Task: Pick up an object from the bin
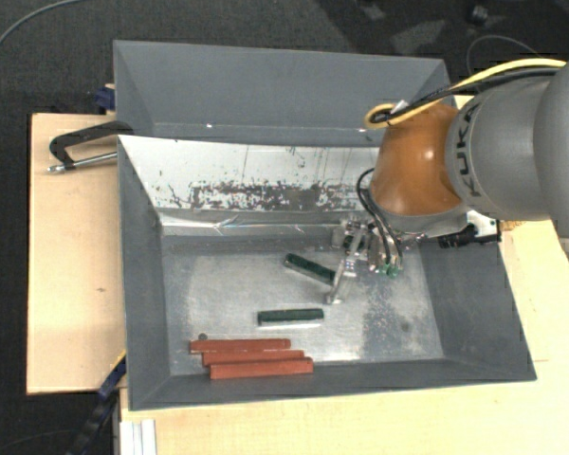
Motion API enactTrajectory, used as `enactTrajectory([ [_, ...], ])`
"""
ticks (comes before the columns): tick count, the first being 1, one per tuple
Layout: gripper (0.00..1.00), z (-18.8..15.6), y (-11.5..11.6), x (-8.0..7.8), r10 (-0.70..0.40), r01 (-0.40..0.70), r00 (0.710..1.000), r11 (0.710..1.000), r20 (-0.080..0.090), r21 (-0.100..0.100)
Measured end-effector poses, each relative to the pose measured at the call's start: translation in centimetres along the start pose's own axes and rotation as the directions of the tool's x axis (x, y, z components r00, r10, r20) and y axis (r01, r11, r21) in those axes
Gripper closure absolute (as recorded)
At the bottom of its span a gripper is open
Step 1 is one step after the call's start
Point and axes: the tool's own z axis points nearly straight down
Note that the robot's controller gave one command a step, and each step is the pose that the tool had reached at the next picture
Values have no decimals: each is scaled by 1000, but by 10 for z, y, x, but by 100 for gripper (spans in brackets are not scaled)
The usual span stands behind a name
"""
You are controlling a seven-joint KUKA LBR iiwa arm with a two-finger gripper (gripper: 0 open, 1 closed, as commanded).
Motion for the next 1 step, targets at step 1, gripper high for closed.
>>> enactTrajectory([
  [1,100,0,6,1,-6,6,1000,1000,1,-5],
])
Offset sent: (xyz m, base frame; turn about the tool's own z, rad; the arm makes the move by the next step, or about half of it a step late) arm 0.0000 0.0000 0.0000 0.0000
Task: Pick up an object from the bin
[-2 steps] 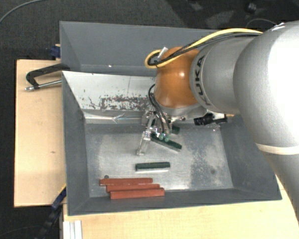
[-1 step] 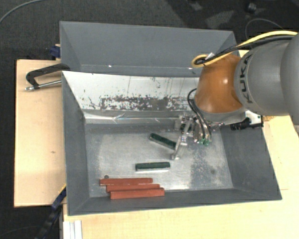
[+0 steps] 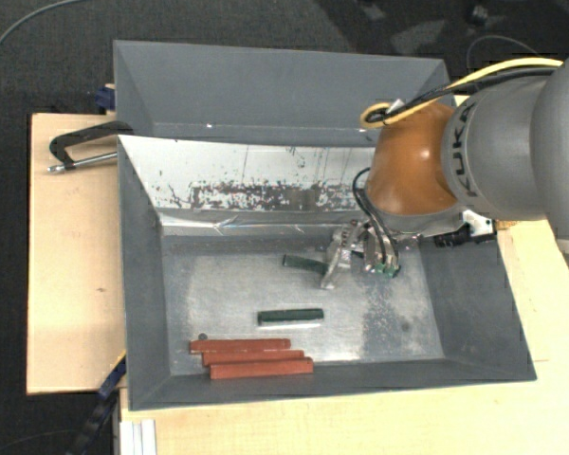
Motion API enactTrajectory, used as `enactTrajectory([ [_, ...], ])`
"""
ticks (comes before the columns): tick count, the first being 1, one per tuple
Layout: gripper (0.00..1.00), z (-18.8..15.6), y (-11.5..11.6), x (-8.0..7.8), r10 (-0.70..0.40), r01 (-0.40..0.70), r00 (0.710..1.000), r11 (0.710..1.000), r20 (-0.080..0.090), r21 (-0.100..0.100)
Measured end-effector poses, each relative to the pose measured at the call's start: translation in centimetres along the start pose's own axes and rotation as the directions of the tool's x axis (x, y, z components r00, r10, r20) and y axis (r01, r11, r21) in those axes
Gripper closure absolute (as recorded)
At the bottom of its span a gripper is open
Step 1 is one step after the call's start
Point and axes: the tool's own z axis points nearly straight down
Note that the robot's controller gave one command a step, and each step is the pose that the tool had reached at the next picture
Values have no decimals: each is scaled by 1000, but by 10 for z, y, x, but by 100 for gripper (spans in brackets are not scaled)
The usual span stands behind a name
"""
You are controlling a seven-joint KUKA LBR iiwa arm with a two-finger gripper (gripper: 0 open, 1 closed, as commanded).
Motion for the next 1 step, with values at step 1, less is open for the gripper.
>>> enactTrajectory([
  [1,100,-159,-15,20,12,-12,1000,1000,14,-2],
])
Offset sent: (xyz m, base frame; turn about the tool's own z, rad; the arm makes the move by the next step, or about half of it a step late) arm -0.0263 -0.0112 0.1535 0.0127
